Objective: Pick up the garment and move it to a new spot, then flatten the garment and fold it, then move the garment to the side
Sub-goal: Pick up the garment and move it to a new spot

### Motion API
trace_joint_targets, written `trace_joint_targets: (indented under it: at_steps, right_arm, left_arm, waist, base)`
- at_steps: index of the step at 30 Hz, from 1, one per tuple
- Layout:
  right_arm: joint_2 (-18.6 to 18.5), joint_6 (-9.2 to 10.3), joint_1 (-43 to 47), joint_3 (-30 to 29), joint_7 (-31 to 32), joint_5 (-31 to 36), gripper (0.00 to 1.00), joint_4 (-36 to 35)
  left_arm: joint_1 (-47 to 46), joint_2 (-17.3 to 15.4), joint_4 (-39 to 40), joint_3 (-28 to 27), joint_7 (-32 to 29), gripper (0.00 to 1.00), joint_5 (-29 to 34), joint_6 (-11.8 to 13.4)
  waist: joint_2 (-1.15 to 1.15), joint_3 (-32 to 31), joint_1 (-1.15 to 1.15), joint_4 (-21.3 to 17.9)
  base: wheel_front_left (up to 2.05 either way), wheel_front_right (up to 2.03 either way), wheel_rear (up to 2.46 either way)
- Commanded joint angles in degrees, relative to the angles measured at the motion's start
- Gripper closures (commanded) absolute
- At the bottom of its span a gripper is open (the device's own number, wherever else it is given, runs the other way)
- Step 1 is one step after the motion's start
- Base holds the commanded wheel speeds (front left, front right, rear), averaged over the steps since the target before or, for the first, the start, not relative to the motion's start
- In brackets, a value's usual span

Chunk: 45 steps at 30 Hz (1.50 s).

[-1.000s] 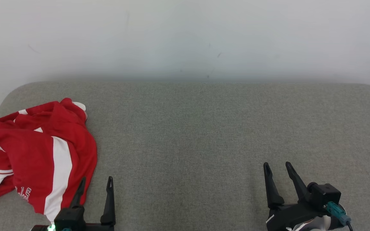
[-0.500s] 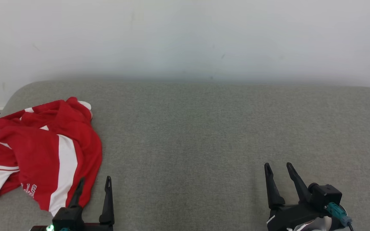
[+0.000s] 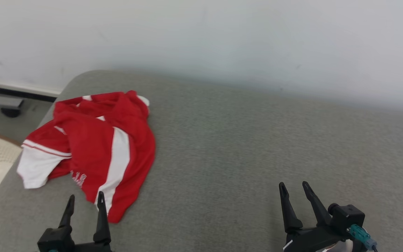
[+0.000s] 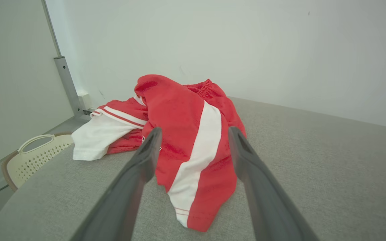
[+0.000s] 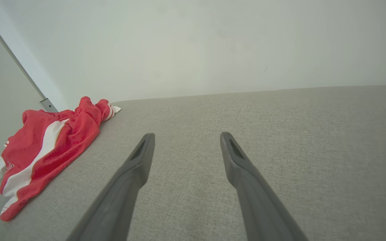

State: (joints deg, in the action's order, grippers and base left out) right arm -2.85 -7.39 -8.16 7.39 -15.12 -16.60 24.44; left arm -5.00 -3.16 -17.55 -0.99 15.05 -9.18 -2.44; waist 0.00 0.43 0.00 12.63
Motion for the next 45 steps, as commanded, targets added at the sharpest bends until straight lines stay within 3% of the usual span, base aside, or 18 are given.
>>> trace_joint_targets:
  at_steps: [1,15,28,33,45]
  right_arm:
    - [-0.1,-0.19,0.0,0.3,0.0,-0.3,0.0,-0.1]
    - [-0.1,-0.2,0.1,1.4,0.0,-1.6,0.0,0.4]
    - [-0.1,-0.19,-2.0,3.6,0.0,-2.4,0.0,1.7]
    - [-0.1,-0.19,-1.7,3.1,-0.1,-2.2,0.0,1.7]
    - [-0.1,-0.19,-2.7,2.7,1.2,1.3,0.0,-0.2]
  left_arm:
    - [0.1,0.0,0.2,-0.5,0.2,0.0,0.0,0.3]
    - [2.0,-0.2,0.5,-3.3,0.2,0.0,0.5,0.3]
    - [2.8,0.0,1.4,-4.7,0.2,0.0,0.8,0.5]
    - [0.8,0.1,-1.6,-3.2,0.2,0.0,-1.1,-1.5]
    - [-24.4,0.2,-21.5,7.1,-10.7,0.0,-5.2,-4.9]
  waist:
    - [0.0,0.0,0.0,5.1]
    - [0.0,-0.5,0.0,16.9]
    - [0.0,0.0,0.0,17.3]
    - [0.0,0.0,0.0,17.2]
    - [0.0,4.4,0.0,15.8]
  base:
    - [0.0,0.0,0.0]
    - [0.0,0.0,0.0]
    - [0.0,0.0,0.0]
    - [0.0,0.0,0.0]
    - [0.0,0.0,0.0]
